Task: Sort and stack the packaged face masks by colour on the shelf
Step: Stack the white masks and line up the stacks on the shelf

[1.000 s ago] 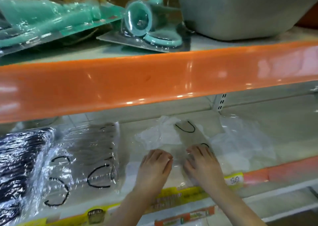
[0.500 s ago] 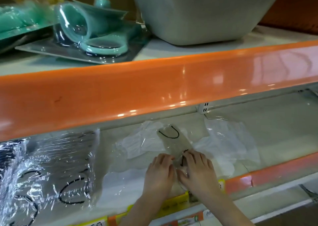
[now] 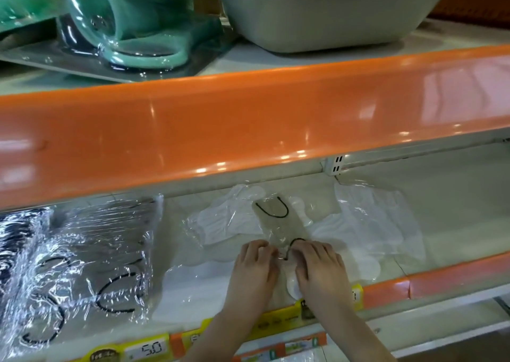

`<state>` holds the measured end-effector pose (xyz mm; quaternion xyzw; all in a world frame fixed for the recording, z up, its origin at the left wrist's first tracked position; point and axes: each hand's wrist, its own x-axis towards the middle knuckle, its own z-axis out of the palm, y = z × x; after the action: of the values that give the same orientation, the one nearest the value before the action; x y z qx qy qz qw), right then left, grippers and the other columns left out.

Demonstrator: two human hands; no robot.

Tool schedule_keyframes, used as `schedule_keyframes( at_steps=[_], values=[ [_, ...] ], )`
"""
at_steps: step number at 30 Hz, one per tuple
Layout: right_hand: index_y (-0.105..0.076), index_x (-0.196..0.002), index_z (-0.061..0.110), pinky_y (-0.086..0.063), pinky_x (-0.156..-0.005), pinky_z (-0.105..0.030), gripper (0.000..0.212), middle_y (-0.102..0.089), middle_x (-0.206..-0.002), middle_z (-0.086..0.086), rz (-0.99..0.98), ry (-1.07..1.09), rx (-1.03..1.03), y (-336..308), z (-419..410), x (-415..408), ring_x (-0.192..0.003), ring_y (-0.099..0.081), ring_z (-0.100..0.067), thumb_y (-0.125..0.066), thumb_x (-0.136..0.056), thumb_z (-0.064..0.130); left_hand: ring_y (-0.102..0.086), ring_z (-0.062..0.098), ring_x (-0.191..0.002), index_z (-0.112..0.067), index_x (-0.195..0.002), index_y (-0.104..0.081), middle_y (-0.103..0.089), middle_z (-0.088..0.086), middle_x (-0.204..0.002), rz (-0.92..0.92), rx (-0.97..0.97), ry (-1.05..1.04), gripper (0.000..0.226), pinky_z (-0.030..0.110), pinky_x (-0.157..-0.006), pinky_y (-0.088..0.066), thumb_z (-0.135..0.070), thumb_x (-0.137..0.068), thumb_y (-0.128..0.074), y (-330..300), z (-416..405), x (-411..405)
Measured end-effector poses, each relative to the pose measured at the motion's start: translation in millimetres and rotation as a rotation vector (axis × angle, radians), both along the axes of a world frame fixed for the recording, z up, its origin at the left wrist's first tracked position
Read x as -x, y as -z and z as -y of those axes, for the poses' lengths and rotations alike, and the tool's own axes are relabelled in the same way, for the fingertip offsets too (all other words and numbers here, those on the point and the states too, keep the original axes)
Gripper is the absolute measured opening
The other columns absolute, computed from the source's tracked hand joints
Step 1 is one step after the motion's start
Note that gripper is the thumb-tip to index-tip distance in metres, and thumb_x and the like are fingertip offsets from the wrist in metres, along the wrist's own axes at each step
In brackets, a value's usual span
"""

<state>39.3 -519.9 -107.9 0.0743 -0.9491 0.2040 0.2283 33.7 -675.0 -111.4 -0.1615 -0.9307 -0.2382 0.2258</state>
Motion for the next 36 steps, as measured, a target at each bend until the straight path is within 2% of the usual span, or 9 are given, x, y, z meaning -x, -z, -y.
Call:
schedule_keyframes(
  at_steps=[2, 4, 10, 15, 21, 24, 27, 31, 36],
  values=[
    [-0.064, -0.087, 0.024, -0.046, -0.067, -0.031, 0.021, -0.063, -0.084, 0.009, -0.035, -0.027, 0.034, -2, 0, -1, -0.08, -0.057, -0.016, -0.045, -0.082, 0.028, -0.048, 0.018, -0.096, -0.019, -0.097, -0.057, -0.062, 0.002, -0.099, -0.034, 0.074, -0.015, 0.044, 0.033, -0.072, -0.051, -0.019, -0.059, -0.081, -3, -1, -3],
    [-0.066, -0.085, 0.02, -0.047, -0.065, -0.032, 0.023, -0.063, -0.079, 0.007, -0.051, -0.04, 0.041, -1, -1, -1, -0.074, -0.058, -0.018, -0.044, -0.08, 0.026, -0.051, 0.024, -0.098, -0.018, -0.102, -0.055, -0.063, 0.006, -0.103, -0.105, 0.164, -0.019, 0.053, 0.036, -0.078, -0.044, -0.022, -0.058, -0.084, -7, -4, -8],
    [-0.062, -0.086, 0.018, -0.032, -0.07, -0.023, 0.019, -0.06, -0.074, 0.006, -0.059, -0.106, 0.082, -1, -5, -1, -0.069, -0.054, -0.014, -0.048, -0.075, 0.024, -0.058, 0.024, -0.089, -0.019, -0.098, -0.054, -0.063, 0.004, -0.096, -0.323, 0.162, 0.058, 0.024, 0.035, -0.076, -0.046, -0.02, -0.079, -0.069, -16, -19, -19],
    [-0.053, -0.106, 0.026, -0.032, -0.079, -0.021, 0.035, -0.063, -0.087, 0.009, -0.059, -0.144, 0.17, -8, -7, -2, -0.086, -0.048, -0.009, -0.052, -0.072, 0.021, -0.059, 0.018, -0.068, -0.024, -0.089, -0.049, -0.059, -0.002, -0.082, -0.148, -0.029, 0.15, 0.014, 0.029, -0.05, -0.048, -0.018, -0.081, -0.059, -38, -10, -14],
    [-0.068, -0.098, 0.019, -0.047, -0.077, -0.034, 0.029, -0.066, -0.098, 0.005, -0.035, -0.115, 0.317, -9, -9, 5, -0.094, -0.056, -0.016, -0.051, -0.078, 0.03, -0.055, -0.002, -0.081, -0.021, -0.082, -0.055, -0.055, -0.014, -0.087, -0.024, -0.363, 0.218, 0.006, 0.011, -0.071, -0.044, -0.026, -0.085, -0.057, -73, 18, -18],
    [-0.069, -0.102, 0.016, -0.045, -0.092, -0.027, 0.028, -0.06, -0.113, 0.0, -0.063, -0.211, 0.334, -14, -6, 7, -0.107, -0.054, -0.013, -0.057, -0.08, 0.029, -0.059, 0.005, -0.086, -0.026, -0.078, -0.055, -0.058, -0.015, -0.09, 0.032, -0.471, 0.26, 0.007, 0.012, -0.075, -0.044, -0.028, -0.085, -0.057, -85, 38, -27],
    [-0.068, -0.093, 0.018, -0.046, -0.087, -0.028, 0.022, -0.061, -0.108, 0.005, -0.012, -0.252, 0.288, -22, 2, 13, -0.103, -0.057, -0.013, -0.053, -0.082, 0.03, -0.061, 0.007, -0.087, -0.028, -0.076, -0.053, -0.061, -0.015, -0.093, 0.053, -0.525, 0.222, 0.008, 0.015, -0.076, -0.046, -0.031, -0.083, -0.054, -90, 59, -35],
    [-0.065, -0.083, 0.018, -0.038, -0.073, -0.027, 0.019, -0.062, -0.085, 0.008, -0.06, -0.25, 0.202, -36, 18, 19, -0.082, -0.06, -0.016, -0.049, -0.083, 0.028, -0.059, 0.0, -0.088, -0.029, -0.083, -0.055, -0.06, -0.018, -0.091, -0.009, -0.395, 0.072, 0.007, 0.01, -0.08, -0.041, -0.035, -0.086, -0.053, -86, 98, -39],
    [-0.058, -0.078, 0.011, -0.037, -0.067, -0.032, 0.012, -0.057, -0.079, -0.001, -0.277, -0.282, 0.062, -62, 57, 15, -0.076, -0.05, -0.019, -0.049, -0.081, 0.018, -0.051, 0.015, -0.086, -0.013, -0.083, -0.064, -0.065, -0.001, -0.085, -0.291, -0.004, -0.161, 0.021, 0.026, -0.078, -0.037, -0.032, -0.084, -0.054, -78, 143, -43]
  ],
)
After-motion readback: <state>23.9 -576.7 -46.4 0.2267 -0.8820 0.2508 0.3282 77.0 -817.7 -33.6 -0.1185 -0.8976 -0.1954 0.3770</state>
